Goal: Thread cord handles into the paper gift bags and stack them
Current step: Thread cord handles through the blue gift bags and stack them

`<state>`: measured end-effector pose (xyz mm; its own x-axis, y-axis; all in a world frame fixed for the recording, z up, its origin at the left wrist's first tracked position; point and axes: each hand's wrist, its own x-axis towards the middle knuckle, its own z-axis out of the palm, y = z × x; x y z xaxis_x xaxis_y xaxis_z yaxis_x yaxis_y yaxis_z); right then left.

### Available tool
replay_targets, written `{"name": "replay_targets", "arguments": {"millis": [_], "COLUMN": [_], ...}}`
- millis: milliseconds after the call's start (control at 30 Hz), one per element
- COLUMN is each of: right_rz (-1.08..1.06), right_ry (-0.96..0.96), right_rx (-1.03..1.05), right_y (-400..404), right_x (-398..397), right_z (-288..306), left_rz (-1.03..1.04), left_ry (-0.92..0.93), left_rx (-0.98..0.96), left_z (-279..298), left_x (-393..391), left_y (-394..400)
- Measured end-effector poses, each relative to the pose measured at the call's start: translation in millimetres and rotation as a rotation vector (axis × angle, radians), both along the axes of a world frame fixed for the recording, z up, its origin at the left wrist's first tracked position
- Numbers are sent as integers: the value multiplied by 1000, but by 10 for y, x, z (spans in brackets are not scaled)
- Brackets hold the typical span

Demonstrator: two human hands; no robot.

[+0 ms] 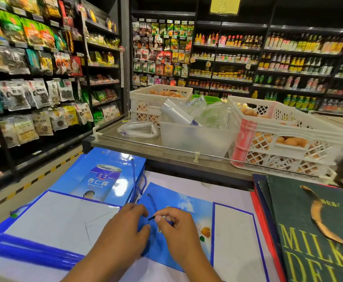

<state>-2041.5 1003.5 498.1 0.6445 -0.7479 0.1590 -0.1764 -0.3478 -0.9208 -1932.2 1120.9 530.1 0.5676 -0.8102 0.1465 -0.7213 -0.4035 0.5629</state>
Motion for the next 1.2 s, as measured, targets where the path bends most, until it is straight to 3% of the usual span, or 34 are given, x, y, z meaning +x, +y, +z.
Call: {"name": "replay_targets", "arguments": {"millis": [367,633,867,1200], "right_rz": [66,96,125,190], "right_ry": [-135,-163,-134,-38], "right_rx": [271,290,268,113], "right_y": [16,35,50,83], "right_x": [-44,-29,-27,-22], "right_z": [54,41,59,51], "left_rz": [140,-3,71,134], "left_ry": [451,321,177,477], "left_rx": [-144,94,4,-137], "left_z": [206,133,147,-10], "left_x": [397,355,292,357], "left_y": [15,113,91,109]}}
